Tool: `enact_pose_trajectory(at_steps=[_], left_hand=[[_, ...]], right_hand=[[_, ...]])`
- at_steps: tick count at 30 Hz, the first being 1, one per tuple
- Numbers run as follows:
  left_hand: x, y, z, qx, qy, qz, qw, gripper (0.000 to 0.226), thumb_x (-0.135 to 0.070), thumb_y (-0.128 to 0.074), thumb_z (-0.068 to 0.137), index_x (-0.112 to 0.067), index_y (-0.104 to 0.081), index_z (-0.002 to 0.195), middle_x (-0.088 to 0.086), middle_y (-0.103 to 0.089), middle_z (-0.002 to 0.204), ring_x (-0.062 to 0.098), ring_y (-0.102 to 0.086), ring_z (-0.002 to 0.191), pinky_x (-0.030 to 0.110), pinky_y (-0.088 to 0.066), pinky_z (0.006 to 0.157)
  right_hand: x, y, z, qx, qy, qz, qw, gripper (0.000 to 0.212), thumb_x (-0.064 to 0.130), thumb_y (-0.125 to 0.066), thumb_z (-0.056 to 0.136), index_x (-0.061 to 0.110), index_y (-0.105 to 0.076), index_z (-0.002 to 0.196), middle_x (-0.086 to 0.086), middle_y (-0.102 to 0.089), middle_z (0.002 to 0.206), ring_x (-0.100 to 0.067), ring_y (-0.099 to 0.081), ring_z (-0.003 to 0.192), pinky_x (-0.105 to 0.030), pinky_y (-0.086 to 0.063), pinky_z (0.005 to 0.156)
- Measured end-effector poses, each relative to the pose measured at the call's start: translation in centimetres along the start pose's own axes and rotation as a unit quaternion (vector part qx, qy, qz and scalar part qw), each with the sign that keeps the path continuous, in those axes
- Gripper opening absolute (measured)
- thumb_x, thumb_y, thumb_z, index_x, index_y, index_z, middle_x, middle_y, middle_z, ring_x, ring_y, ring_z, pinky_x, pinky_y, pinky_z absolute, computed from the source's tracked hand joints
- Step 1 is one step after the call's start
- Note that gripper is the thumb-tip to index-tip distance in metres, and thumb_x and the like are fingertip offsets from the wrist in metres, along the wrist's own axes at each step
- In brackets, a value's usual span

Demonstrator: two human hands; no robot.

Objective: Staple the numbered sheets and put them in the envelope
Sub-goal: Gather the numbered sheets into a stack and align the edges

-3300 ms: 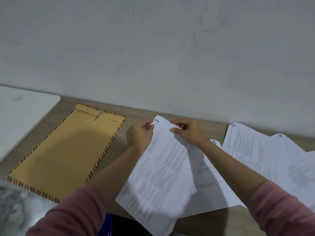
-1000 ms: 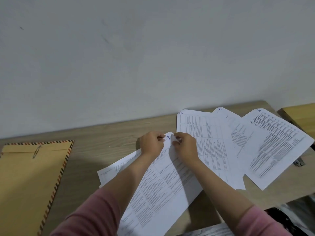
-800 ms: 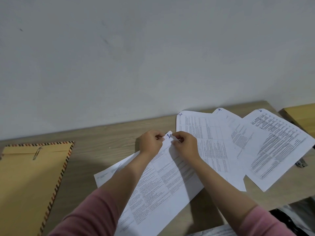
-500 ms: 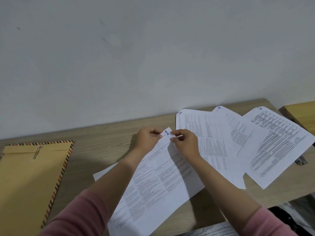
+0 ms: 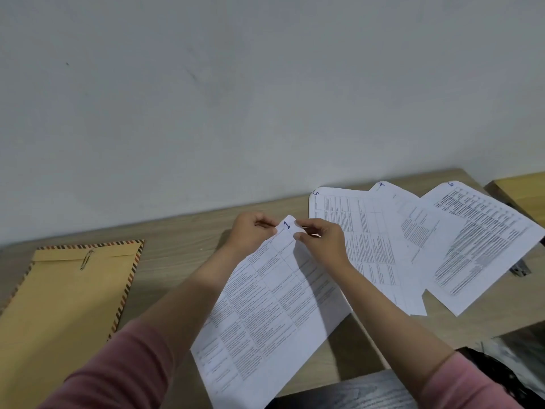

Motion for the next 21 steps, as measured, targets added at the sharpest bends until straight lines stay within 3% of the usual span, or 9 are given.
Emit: enact_pose_trajectory(at_steps=[7, 11, 14, 17, 21], left_hand=[[-1.0, 0.2, -1.3, -0.019, -0.019, -0.010, 1.000, 0.016, 0.003, -0.065, 0.084, -0.006, -0.072, 0.095, 0.000, -0.069, 0.078, 0.004, -0.065, 0.067, 0.012, -0.051, 0.064], [-1.5, 0.1, -1.8, -0.045, -0.020, -0.040, 0.998, 0.012, -0.004, -0.068, 0.083, -0.014, -0.073, 0.088, 0.000, -0.069, 0.078, 0.013, -0.065, 0.072, 0.028, -0.054, 0.074], [-1.5, 0.2, -2.1, -0.063, -0.032, -0.029, 0.997, 0.010, -0.009, -0.070, 0.083, -0.014, -0.074, 0.089, 0.000, -0.071, 0.086, 0.020, -0.067, 0.082, 0.036, -0.055, 0.081], [-1.7, 0.4, -2.5, -0.073, -0.048, -0.016, 0.996, 0.012, -0.009, -0.069, 0.083, -0.019, -0.075, 0.087, -0.003, -0.072, 0.089, 0.019, -0.069, 0.090, 0.034, -0.054, 0.086], [-2.3, 0.1, -3.7, -0.016, -0.119, 0.047, 0.992, 0.019, -0.006, -0.064, 0.086, -0.021, -0.070, 0.094, -0.011, -0.067, 0.086, 0.009, -0.063, 0.083, 0.024, -0.049, 0.079]], right_hand=[[0.8, 0.3, -1.5, -0.009, 0.025, -0.022, 0.999, 0.027, 0.009, -0.069, 0.078, 0.020, -0.072, 0.102, 0.011, -0.070, 0.098, -0.008, -0.065, 0.074, -0.020, -0.052, 0.074], [1.1, 0.5, -2.4, -0.025, 0.041, -0.012, 0.999, 0.030, 0.008, -0.066, 0.081, 0.019, -0.069, 0.109, 0.009, -0.069, 0.102, -0.006, -0.063, 0.079, -0.017, -0.050, 0.074], [1.4, 0.4, -2.9, -0.043, 0.046, -0.005, 0.998, 0.031, 0.008, -0.065, 0.081, 0.017, -0.069, 0.110, 0.004, -0.069, 0.103, -0.013, -0.064, 0.086, -0.019, -0.049, 0.078], [1.6, 0.2, -3.5, -0.051, 0.049, -0.013, 0.997, 0.032, 0.009, -0.065, 0.081, 0.016, -0.068, 0.112, 0.001, -0.069, 0.101, -0.015, -0.064, 0.087, -0.025, -0.050, 0.081], [1.9, 0.1, -4.4, -0.063, 0.054, -0.019, 0.996, 0.031, 0.008, -0.065, 0.082, 0.014, -0.067, 0.112, -0.001, -0.069, 0.103, -0.014, -0.063, 0.086, -0.024, -0.049, 0.080]])
Point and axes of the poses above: each hand's wrist, its own z-axis towards the middle knuckle, its own y-axis out of the back of the hand, x = y × z, the point moved 5 cm from there along z, towards the middle knuckle
